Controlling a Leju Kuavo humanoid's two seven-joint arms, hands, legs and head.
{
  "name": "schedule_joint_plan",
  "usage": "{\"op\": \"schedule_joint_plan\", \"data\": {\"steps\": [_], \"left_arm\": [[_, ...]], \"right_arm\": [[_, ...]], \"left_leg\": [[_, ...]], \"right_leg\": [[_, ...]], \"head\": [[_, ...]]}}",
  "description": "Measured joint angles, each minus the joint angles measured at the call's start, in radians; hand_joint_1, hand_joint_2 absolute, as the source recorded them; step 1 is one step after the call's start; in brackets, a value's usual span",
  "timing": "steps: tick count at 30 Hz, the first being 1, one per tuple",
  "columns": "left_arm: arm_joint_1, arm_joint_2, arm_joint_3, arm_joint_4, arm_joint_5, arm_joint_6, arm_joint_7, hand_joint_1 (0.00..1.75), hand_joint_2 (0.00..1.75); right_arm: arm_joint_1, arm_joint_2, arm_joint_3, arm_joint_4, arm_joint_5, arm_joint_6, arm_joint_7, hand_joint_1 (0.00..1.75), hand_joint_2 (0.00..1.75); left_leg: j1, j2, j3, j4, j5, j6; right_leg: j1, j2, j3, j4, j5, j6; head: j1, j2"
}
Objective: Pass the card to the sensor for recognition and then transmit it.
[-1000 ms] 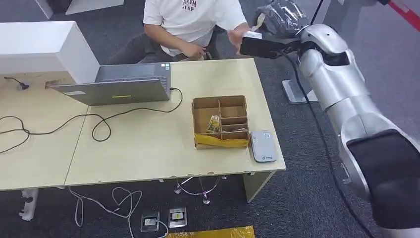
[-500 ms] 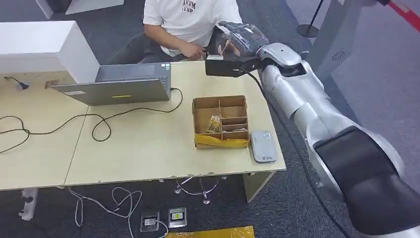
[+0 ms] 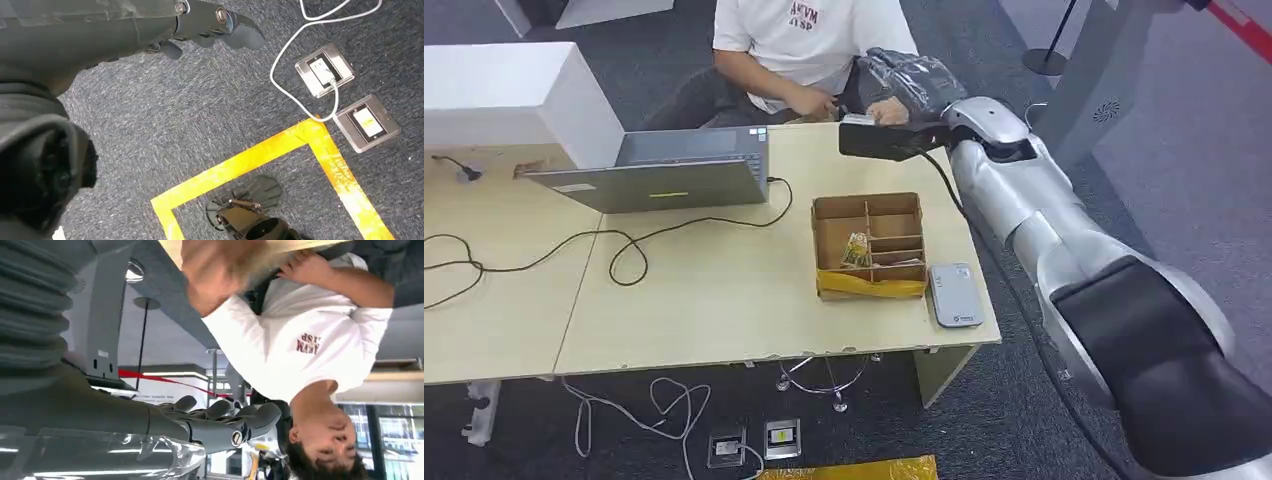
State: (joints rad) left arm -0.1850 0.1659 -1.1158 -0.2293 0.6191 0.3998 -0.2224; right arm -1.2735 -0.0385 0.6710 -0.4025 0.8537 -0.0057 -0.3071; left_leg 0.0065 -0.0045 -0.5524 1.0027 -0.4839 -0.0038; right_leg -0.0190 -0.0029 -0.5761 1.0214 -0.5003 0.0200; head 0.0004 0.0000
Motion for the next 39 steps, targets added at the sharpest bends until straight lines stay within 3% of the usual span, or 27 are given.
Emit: {"op": "schedule_joint_plan", "data": {"steps": [4, 5, 10, 13, 17, 24, 33, 39], "left_arm": [[0.002, -0.003, 0.000, 0.000, 0.011, 0.011, 0.000, 0.00, 0.00], [0.003, -0.003, 0.000, 0.000, 0.013, 0.014, -0.001, 0.00, 0.00], [0.007, -0.007, 0.000, 0.000, 0.029, 0.020, -0.003, 0.00, 0.00], [0.009, -0.008, 0.000, 0.000, 0.039, 0.023, -0.009, 0.00, 0.00], [0.011, -0.008, 0.000, 0.000, 0.052, 0.029, -0.010, 0.00, 0.00], [0.013, -0.006, 0.000, 0.000, 0.053, 0.021, -0.010, 0.00, 0.00], [0.013, -0.001, 0.000, 0.000, 0.045, 0.011, -0.003, 0.00, 0.00], [0.012, 0.000, 0.000, 0.000, 0.045, 0.008, 0.010, 0.00, 0.00]], "right_arm": [[-0.001, -0.003, -0.024, 0.000, -0.097, 0.007, -0.031, 0.00, 0.00], [-0.001, -0.003, -0.035, 0.000, -0.129, 0.013, -0.041, 0.00, 1.75], [0.000, -0.023, -0.103, -0.037, -0.265, 0.056, -0.096, 0.00, 1.75], [0.026, -0.048, -0.134, -0.102, -0.323, 0.082, -0.091, 0.00, 1.75], [0.117, -0.103, -0.163, -0.250, -0.425, 0.161, -0.004, 0.00, 1.75], [0.306, -0.209, -0.182, -0.522, -0.475, 0.253, 0.107, 0.00, 1.75], [0.517, -0.288, -0.190, -0.757, -0.452, 0.283, 0.224, 0.00, 1.75], [0.634, -0.313, -0.204, -0.862, -0.373, 0.304, 0.269, 0.00, 1.75]], "left_leg": [[0.000, 0.000, 0.000, 0.000, 0.000, 0.000], [0.000, 0.000, 0.000, 0.000, 0.000, 0.000], [0.000, 0.000, 0.000, 0.000, 0.000, 0.000], [0.000, 0.000, 0.000, 0.000, 0.000, 0.000], [0.000, -0.001, 0.002, 0.001, 0.000, 0.000], [0.000, 0.000, 0.001, 0.001, 0.000, 0.000], [0.001, 0.001, 0.001, 0.000, -0.001, -0.001], [0.001, 0.001, 0.001, 0.000, -0.001, -0.001]], "right_leg": [[0.000, 0.000, 0.000, 0.000, 0.000, 0.000], [0.000, 0.000, 0.000, 0.000, 0.000, 0.000], [0.000, 0.000, 0.000, 0.000, 0.000, 0.000], [0.000, 0.000, 0.000, 0.000, 0.000, 0.000], [0.000, -0.001, 0.002, -0.001, 0.000, 0.000], [0.000, 0.000, 0.001, -0.001, 0.000, 0.000], [0.001, 0.000, 0.001, 0.000, 0.000, 0.000], [0.001, 0.000, 0.001, -0.001, 0.000, 0.000]], "head": [[0.000, 0.000], [0.000, 0.000], [0.000, 0.000], [0.000, 0.000], [0.000, 0.000], [0.000, 0.000], [0.000, 0.000], [0.000, 0.000]]}}
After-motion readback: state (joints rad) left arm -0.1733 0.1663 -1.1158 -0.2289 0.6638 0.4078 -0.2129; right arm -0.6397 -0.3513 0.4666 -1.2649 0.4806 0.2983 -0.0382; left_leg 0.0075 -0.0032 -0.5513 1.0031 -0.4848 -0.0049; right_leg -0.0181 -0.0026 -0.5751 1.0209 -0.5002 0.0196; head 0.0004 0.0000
